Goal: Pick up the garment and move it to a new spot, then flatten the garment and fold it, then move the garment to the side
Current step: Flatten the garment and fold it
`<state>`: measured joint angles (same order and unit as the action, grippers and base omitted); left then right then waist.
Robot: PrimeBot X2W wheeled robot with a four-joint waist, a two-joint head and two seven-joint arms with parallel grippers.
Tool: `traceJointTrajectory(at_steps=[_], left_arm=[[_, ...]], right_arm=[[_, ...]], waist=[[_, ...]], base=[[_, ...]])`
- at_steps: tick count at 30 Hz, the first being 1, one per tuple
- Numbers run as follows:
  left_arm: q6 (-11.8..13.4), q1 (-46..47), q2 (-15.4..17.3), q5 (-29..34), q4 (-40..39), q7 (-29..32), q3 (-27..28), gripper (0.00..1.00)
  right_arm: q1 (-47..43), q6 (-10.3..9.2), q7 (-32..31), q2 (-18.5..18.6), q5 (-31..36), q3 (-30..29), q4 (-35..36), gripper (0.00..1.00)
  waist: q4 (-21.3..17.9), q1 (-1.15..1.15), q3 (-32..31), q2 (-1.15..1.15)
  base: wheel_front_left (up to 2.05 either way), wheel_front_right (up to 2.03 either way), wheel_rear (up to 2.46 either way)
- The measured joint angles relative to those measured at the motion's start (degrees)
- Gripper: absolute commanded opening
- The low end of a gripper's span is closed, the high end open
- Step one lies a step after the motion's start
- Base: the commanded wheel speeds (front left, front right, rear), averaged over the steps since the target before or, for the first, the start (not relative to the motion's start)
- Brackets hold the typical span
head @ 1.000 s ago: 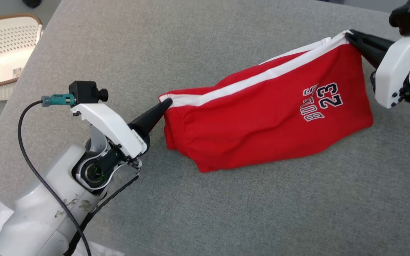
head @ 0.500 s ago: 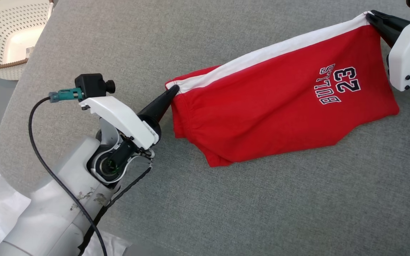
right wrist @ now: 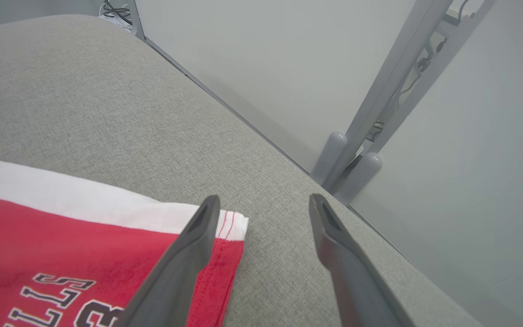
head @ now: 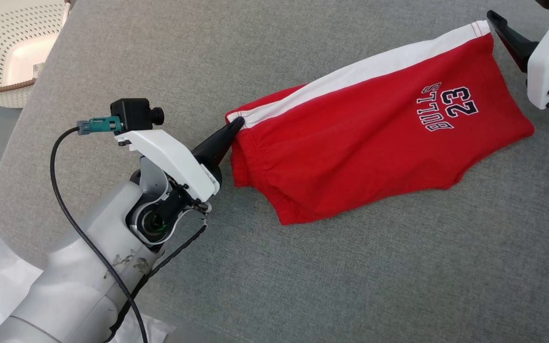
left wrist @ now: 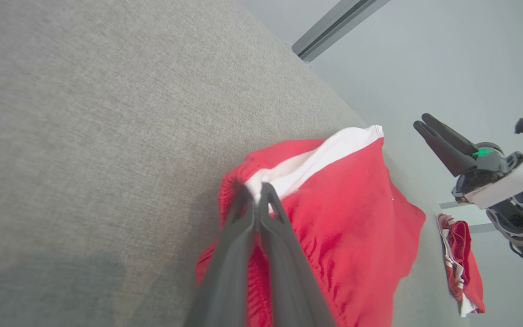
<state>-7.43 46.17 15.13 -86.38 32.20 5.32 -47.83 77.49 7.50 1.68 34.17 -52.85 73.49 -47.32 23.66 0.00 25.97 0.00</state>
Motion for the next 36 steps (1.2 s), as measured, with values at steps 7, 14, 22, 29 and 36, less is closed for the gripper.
traceJointTrajectory(at_steps=[7,14,22,29,36], left_arm=[[0.00,-0.01,0.57,1.25,3.42,-3.10,-1.11,1.00],[0.00,-0.18,2.23,2.43,10.87,-8.75,-0.43,1.00],[0.00,-0.02,4.26,12.09,13.94,-19.75,-1.83,1.00],[3.63,-6.21,4.88,31.10,4.91,-20.29,15.06,1.00],[5.49,-23.04,-0.70,49.56,-9.42,-20.29,30.74,1.00]], right_arm=[[-1.87,0.00,3.99,-0.60,-0.33,-0.01,-3.24,1.00],[-5.33,0.00,11.45,-1.27,-2.59,-0.47,-4.98,1.00],[-8.86,0.00,13.33,-0.90,2.48,-12.44,-0.31,1.00],[-26.09,0.00,13.49,-4.01,21.69,-39.99,11.38,1.00],[-46.67,0.00,13.49,-14.97,36.55,-62.15,23.42,1.00]], waist=[[-1.20,0.00,-2.65,0.00],[-2.77,0.00,-7.15,0.00],[-5.31,0.00,-13.38,0.00],[-8.18,0.00,-18.72,0.00],[-11.96,0.00,-22.82,0.00]], base=[[0.00,0.00,0.00],[0.00,0.00,0.00],[0.00,0.00,0.00],[0.00,0.00,0.00],[0.00,0.00,0.00]])
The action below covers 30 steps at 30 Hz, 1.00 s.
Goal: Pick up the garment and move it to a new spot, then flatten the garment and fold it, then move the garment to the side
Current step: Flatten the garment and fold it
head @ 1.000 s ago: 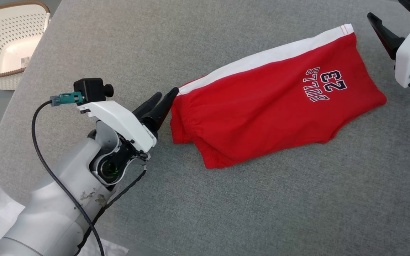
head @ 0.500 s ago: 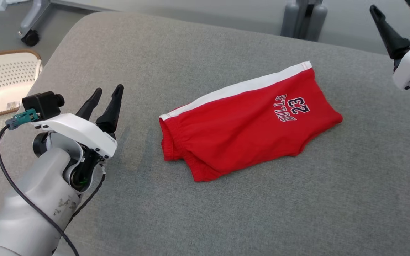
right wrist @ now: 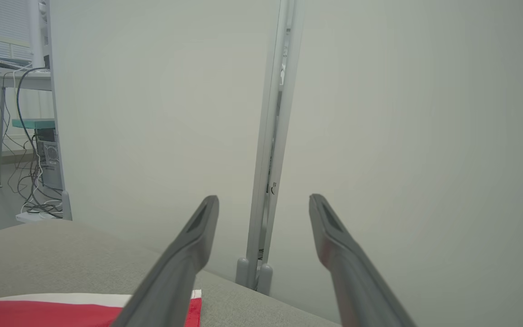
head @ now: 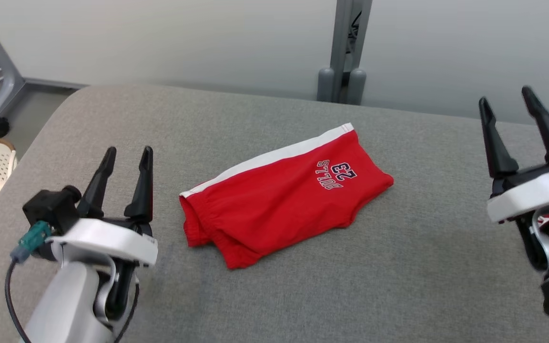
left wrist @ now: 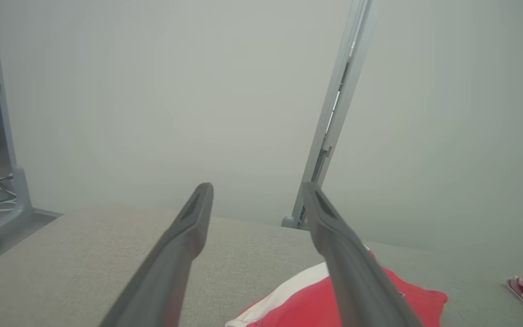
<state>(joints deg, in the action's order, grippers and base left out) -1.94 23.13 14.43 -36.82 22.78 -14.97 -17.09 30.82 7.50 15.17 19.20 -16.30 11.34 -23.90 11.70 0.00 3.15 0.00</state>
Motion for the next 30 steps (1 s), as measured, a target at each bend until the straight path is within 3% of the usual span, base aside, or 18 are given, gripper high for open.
traceJointTrajectory(at_steps=[7,14,21,25,30], left_arm=[[-1.63,-13.13,-6.53,14.38,-6.23,-0.01,9.22,1.00],[-2.81,-17.89,-9.81,21.26,-6.99,-0.01,12.80,1.00],[-4.34,-18.97,-11.43,21.87,-6.78,-0.01,14.66,1.00],[-4.90,-18.92,-11.56,22.57,-6.00,0.00,14.41,1.00],[-5.09,-18.92,-11.66,21.21,-5.19,0.00,13.02,1.00]], right_arm=[[-12.94,0.00,-0.01,-9.34,5.66,-8.12,6.15,1.00],[-16.52,0.00,-0.01,-11.74,6.69,-8.59,6.58,1.00],[-16.95,0.00,-0.01,-11.79,6.12,-7.08,4.38,1.00],[-16.58,0.00,-0.70,-11.85,-1.00,-1.52,-3.60,1.00],[-12.02,-0.01,-7.20,-12.54,-17.70,3.30,-8.67,1.00]], waist=[[-3.97,0.00,-3.09,0.00],[-5.76,0.00,-3.98,0.00],[-5.33,0.00,-3.80,0.00],[-4.18,0.00,-3.72,0.00],[-2.22,0.00,-3.30,0.00]], base=[[0.00,0.00,0.00],[0.00,0.00,0.00],[0.00,0.00,0.00],[0.00,0.00,0.00],[0.00,0.00,0.00]])
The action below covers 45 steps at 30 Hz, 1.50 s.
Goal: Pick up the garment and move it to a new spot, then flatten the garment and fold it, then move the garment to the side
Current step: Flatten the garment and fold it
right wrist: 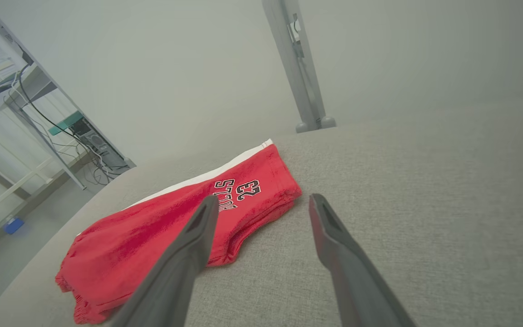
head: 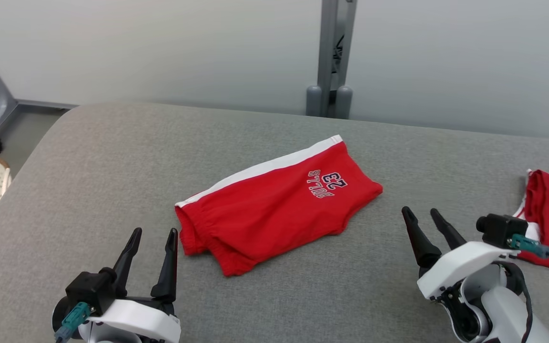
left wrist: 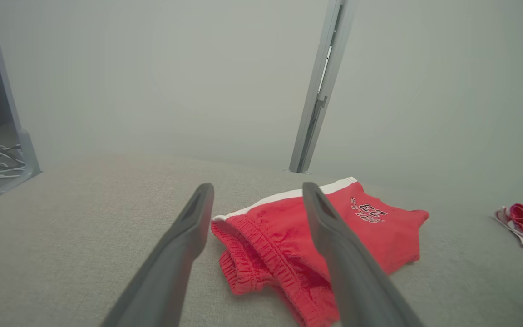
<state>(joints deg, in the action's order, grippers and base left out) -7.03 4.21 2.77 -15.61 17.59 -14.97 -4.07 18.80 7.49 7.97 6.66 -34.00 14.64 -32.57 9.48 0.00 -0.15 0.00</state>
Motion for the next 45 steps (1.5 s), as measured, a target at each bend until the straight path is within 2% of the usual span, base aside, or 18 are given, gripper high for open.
traceJointTrajectory(at_steps=[5,13,19,27,39,40,41,42,43,45], left_arm=[[-0.04,0.56,0.00,-0.21,0.82,0.00,-0.34,1.00],[-0.23,2.04,0.07,-1.05,1.07,0.00,-1.25,1.00],[-0.23,3.09,0.04,-2.03,0.68,0.00,-1.98,1.00],[-0.22,4.27,0.04,-3.07,-0.41,-0.01,-3.64,1.00],[0.13,4.76,0.04,-4.05,-0.80,-0.01,-4.60,1.00],[0.22,4.80,0.04,-4.11,-0.79,-0.01,-4.67,1.00],[0.23,4.80,0.07,-4.10,-0.69,-0.01,-4.88,1.00],[0.22,4.80,0.05,-4.09,-0.54,0.00,-5.17,1.00],[0.23,4.81,0.02,-4.08,-0.44,-0.01,-5.42,1.00],[0.29,4.85,0.02,-4.07,-0.41,-0.01,-5.54,1.00]], right_arm=[[3.85,0.00,-6.84,0.86,-9.79,1.24,-5.57,1.00],[10.64,-0.01,-12.02,1.24,-15.44,-1.72,-16.91,1.00],[14.77,-0.01,-14.16,1.16,-19.19,-4.61,-22.54,1.00],[19.65,0.00,-14.72,2.50,-19.87,-6.81,-31.26,1.00],[24.74,0.01,-11.78,2.63,-20.12,-7.92,-36.98,1.00],[24.91,0.01,-11.47,2.63,-19.96,-7.78,-37.11,0.80],[25.21,0.00,-11.31,2.63,-19.90,-7.53,-37.16,0.43],[25.33,0.01,-10.89,2.61,-19.68,-7.02,-36.97,0.30],[25.32,0.00,-10.88,2.58,-19.53,-6.73,-36.79,0.00],[25.24,0.00,-10.28,2.56,-19.52,-6.42,-36.57,0.00]], waist=[[2.67,0.00,0.87,0.00],[8.23,0.00,3.16,0.00],[12.35,0.00,5.35,0.00],[16.35,0.00,8.11,0.00],[18.44,0.00,10.22,0.00],[18.46,-0.01,10.26,0.00],[18.47,0.00,10.31,0.00],[18.45,0.00,10.36,0.00],[18.41,0.00,10.39,0.00],[18.31,0.00,10.39,0.00]], base=[[0.00,0.00,0.00],[0.00,0.00,0.00],[0.00,0.00,0.00],[0.00,0.00,0.00],[0.00,0.00,0.00],[0.00,0.00,0.00],[0.00,0.00,0.00],[0.00,0.00,0.00],[0.00,0.00,0.00],[0.00,0.00,0.00]])
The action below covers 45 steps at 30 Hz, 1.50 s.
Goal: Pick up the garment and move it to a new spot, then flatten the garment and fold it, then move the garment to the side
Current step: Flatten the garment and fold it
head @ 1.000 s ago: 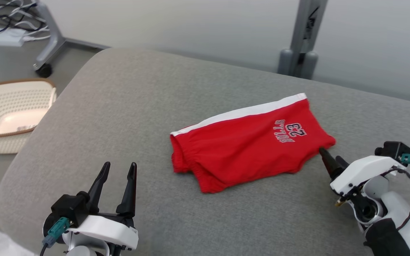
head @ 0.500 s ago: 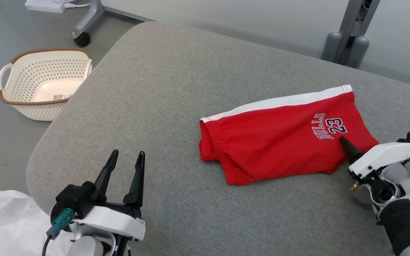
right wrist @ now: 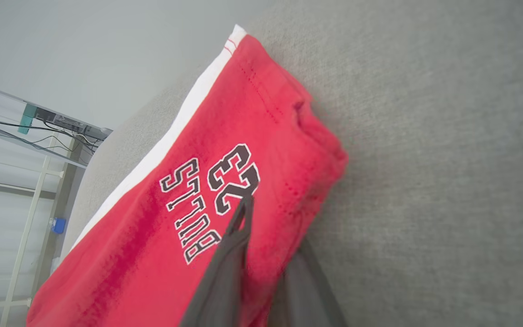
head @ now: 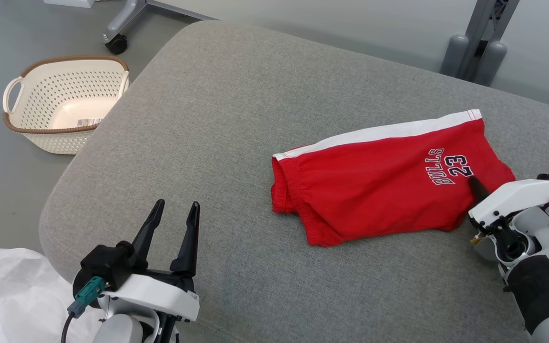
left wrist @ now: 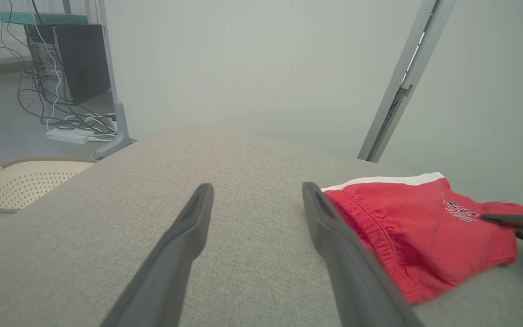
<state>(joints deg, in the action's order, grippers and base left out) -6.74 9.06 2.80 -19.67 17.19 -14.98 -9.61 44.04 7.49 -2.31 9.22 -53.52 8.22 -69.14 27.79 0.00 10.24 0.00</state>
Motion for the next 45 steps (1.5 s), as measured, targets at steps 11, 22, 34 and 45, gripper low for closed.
traceJointTrajectory(at_steps=[11,22,34,45], left_arm=[[0.26,0.49,0.01,0.05,0.31,0.01,0.49,1.00],[0.24,-0.71,0.00,0.52,0.90,0.00,1.23,1.00],[-0.09,-2.91,-0.01,1.52,1.25,0.00,2.96,1.00],[-0.25,-3.05,0.00,1.53,1.82,0.00,2.74,1.00]], right_arm=[[-2.80,0.00,4.78,-0.82,-2.14,0.99,3.47,0.00],[-8.86,0.00,14.52,-3.45,-5.78,-1.62,5.38,0.00],[-16.40,0.00,17.31,-4.16,-1.19,-14.59,5.58,0.00],[-20.26,-0.01,17.31,-6.36,7.27,-16.91,13.27,0.00]], waist=[[-1.93,0.00,-1.24,0.00],[-6.19,0.00,-4.32,0.00],[-12.10,0.00,-7.59,0.00],[-14.67,0.00,-9.94,0.00]], base=[[0.00,0.00,0.00],[0.00,0.00,0.00],[0.00,0.00,0.00],[0.00,0.00,0.00]])
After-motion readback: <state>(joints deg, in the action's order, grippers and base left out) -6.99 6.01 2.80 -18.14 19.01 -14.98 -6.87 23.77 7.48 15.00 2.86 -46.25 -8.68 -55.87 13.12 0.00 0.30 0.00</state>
